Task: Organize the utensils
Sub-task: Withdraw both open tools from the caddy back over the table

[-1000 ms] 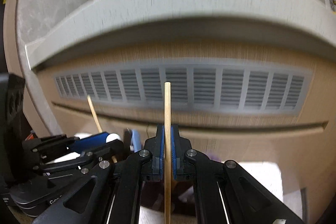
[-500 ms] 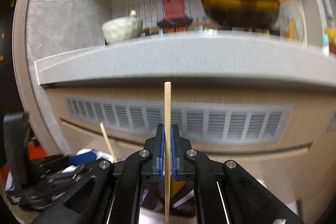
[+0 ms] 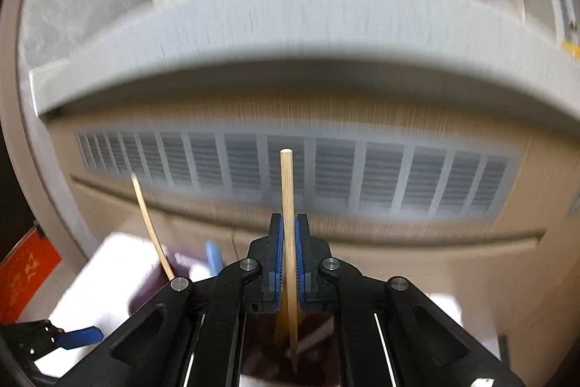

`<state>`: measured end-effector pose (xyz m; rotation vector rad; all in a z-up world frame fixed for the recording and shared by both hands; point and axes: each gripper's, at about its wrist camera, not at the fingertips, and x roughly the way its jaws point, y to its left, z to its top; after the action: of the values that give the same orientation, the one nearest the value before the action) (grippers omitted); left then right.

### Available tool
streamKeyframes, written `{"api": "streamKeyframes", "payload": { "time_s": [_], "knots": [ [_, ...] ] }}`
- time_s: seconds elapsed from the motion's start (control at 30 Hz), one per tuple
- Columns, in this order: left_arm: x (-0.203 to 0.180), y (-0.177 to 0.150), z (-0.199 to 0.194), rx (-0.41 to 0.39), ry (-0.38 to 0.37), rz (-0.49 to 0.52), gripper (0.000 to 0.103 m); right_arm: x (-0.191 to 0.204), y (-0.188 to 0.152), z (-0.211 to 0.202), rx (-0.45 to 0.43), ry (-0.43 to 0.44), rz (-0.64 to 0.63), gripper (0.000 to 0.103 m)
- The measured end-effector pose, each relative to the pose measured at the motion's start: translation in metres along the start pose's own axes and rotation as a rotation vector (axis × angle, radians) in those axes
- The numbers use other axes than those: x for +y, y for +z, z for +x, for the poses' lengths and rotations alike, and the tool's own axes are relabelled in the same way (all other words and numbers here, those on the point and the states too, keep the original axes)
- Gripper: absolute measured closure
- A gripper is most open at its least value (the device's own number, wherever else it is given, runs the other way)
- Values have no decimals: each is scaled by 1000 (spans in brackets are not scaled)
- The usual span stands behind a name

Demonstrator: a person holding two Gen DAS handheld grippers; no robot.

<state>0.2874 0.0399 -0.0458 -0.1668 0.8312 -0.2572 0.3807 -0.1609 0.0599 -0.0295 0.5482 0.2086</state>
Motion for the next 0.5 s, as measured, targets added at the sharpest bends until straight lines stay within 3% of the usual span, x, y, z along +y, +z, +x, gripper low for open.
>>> {"api": "streamKeyframes", "payload": {
  "time_s": [0.1, 0.27, 0.4, 0.5],
  "knots": [
    [-5, -14, 6, 52, -10, 4, 53, -9, -16, 6, 88, 20, 31, 89],
    [-20, -28, 14, 125, -13, 13, 53, -14, -45, -37, 60, -45, -13, 44],
    [-38, -36, 25, 177, -20, 23, 53, -16, -80, -73, 96, -68, -58, 44],
    [-51, -39, 30, 196, -16, 44, 53, -21, -109, -96, 149, -78, -64, 34]
  ]
}}
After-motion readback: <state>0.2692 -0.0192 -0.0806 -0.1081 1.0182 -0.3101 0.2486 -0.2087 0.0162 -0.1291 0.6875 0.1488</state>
